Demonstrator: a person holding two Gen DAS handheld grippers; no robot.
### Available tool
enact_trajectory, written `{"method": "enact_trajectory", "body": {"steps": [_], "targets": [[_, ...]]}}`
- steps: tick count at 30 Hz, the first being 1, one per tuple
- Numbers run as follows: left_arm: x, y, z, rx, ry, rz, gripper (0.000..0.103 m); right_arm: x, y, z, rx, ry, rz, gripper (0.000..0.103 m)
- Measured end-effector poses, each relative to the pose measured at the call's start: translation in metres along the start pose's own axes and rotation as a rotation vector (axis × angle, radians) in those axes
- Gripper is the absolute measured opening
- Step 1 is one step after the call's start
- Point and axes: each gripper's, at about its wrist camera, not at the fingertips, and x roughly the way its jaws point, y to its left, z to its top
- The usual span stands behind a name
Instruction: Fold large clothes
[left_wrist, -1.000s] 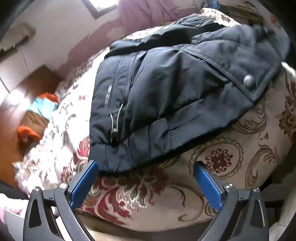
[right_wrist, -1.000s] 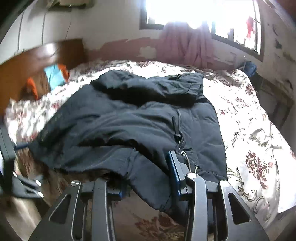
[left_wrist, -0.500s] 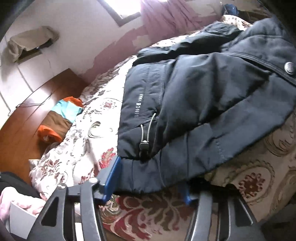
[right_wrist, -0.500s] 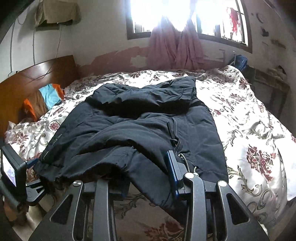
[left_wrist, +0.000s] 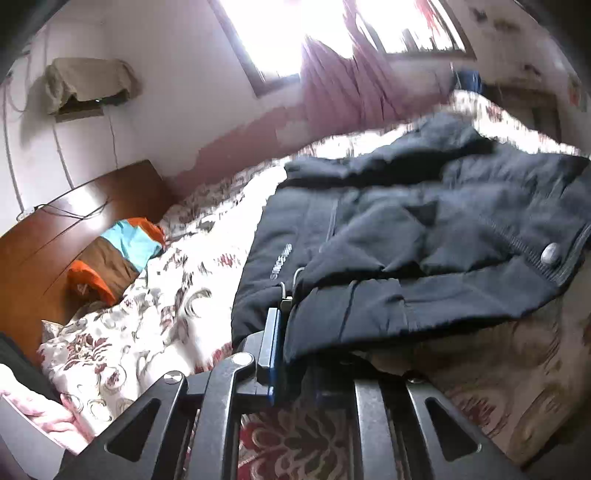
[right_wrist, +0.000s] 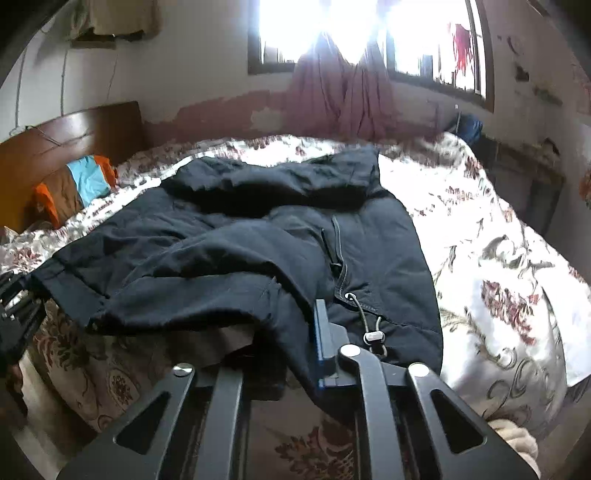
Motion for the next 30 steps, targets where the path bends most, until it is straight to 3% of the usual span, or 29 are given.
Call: {"method": "enact_trajectory", "body": {"steps": [8, 22, 26, 30], "targets": [[-0.047, 0.037, 0.041, -0.200, -0.102, -0.075, 0.004, -0.054, -0.004, 0.026, -0.008, -0.137, 0.025, 0.006], [-0.153, 0.079, 0.073, -0.255, -0.268, -0.094, 0.004, -0.172, -0.006, 0.058, -0.024, -0.429, 0.077, 0.006], [-0.168, 0.086, 0.090, -0.273, -0.307, -0.091, 0.004, -0.180, -0.002, 0.070, -0.041, -0.475, 0.070, 0.006], [-0.156, 0.084, 0.110, -0.255, -0.325, -0.097, 0.004, -0.160, -0.007, 0.085, -0.045, -0.471, 0.055, 0.006]]}}
